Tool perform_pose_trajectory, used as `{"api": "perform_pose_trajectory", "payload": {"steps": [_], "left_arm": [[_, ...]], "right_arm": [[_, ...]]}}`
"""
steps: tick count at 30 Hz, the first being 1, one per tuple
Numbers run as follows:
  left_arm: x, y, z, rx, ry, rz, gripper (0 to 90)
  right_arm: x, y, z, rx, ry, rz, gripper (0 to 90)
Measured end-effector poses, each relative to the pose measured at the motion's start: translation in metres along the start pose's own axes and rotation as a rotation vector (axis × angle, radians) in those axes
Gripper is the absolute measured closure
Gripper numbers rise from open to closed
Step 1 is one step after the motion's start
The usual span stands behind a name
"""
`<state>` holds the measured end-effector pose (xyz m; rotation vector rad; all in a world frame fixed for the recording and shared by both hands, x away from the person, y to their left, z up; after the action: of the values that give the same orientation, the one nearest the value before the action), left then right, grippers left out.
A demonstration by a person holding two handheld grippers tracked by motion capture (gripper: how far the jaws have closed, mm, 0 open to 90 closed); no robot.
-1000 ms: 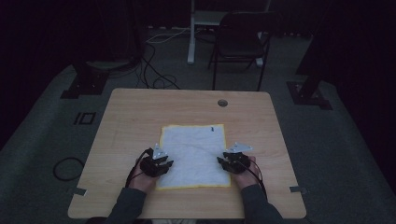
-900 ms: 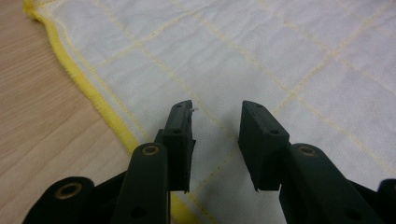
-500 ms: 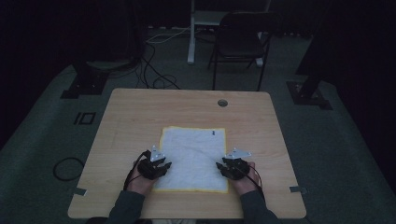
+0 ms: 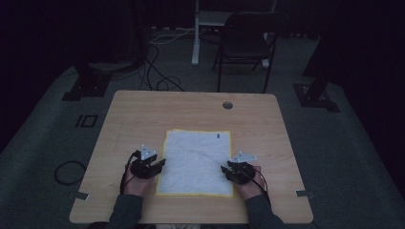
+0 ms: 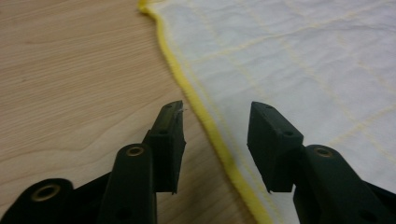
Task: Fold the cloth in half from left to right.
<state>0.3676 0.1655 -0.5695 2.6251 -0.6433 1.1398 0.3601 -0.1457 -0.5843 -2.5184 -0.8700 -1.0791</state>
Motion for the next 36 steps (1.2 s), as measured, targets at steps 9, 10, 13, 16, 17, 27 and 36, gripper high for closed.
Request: {"api": "perform_pose_trajectory", "payload": {"steps": [9,10,13,16,17,27,36], "left_arm": [[-0.003,-0.006,0.008,0.032,-0.032,-0.036,53.7],[-0.003,-0.006,0.010,0.035,-0.034,-0.035,53.6],[-0.003,-0.005,0.013,0.024,-0.042,-0.041,53.1],[-0.002,-0.002,0.016,0.015,-0.036,-0.038,52.2],[-0.001,0.000,0.017,0.012,-0.032,-0.036,52.1],[0.004,0.009,0.025,0.022,-0.003,-0.019,54.1],[0.006,0.018,0.028,0.006,-0.005,-0.014,61.8]], "right_arm": [[0.000,0.000,0.000,0.010,0.005,-0.001,60.2],[0.000,0.000,0.000,0.011,0.006,-0.001,60.1],[0.000,0.000,0.000,0.010,0.007,-0.003,59.7],[0.000,0.000,0.000,0.013,0.011,-0.004,59.4],[-0.001,0.000,0.000,0.013,0.011,-0.004,59.3],[-0.001,0.000,0.001,0.010,0.013,-0.006,59.0],[0.000,0.000,0.001,0.009,0.013,-0.006,58.7]]}}
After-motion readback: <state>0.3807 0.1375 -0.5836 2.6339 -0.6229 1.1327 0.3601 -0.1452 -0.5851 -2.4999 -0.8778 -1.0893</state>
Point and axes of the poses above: each handheld gripper's, and its own axes: z roughly forward along the jaws, x roughly out of its top, y roughly to its right, the point moved 6 cm from there along z, roughly forward along the jaws, and after that the axes turned 1 degree about -y, right-handed, at the moved point
